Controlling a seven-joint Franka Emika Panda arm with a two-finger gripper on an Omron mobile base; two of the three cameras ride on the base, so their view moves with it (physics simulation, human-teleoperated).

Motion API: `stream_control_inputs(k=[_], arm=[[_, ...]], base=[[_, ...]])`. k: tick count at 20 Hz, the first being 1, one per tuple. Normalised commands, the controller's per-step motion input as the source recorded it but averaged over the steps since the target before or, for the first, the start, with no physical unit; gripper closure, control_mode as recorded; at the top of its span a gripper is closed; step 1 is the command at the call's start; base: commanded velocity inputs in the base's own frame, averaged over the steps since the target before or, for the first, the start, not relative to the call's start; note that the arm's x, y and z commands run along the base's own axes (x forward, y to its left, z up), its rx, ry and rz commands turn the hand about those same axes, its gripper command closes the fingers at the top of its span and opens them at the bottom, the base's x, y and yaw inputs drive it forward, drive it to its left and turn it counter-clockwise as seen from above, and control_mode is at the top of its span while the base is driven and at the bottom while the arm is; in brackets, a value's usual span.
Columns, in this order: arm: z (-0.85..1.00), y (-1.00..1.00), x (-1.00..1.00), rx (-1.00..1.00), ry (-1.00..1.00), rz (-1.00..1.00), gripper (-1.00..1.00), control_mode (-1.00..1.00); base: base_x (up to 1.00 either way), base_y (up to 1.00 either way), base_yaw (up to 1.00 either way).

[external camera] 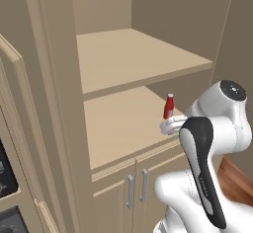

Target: Collect the paprika, ketchup, and shaker from the cabinet and place them next to the stove.

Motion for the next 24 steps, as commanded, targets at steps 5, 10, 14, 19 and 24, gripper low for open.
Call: stream_control_inputs(k=[5, 10, 14, 19, 24], arm=[[-0.04, -0.15, 0.11, 0.05, -0.18, -0.01, -1.0, -1.0], [-0.19, -0.06, 0.11, 0.01, -0.09, -0.03, -1.0, -1.0], [-0.16, -0.07, 0.07, 0.0, -0.05, -0.08, -1.0, -1.0], [-0.22, -0.07, 0.11, 0.0, 0.0, -0.08, -1.0, -1.0], [-0.18, -0.1, 0.15, 0.01, 0.0, -0.08, -1.0, -1.0]], base=[[0.0, 0.0, 0.0], [0.0, 0.0, 0.0], [0.0, 0.0, 0.0], [0.0, 0.0, 0.0], [0.0, 0.0, 0.0]])
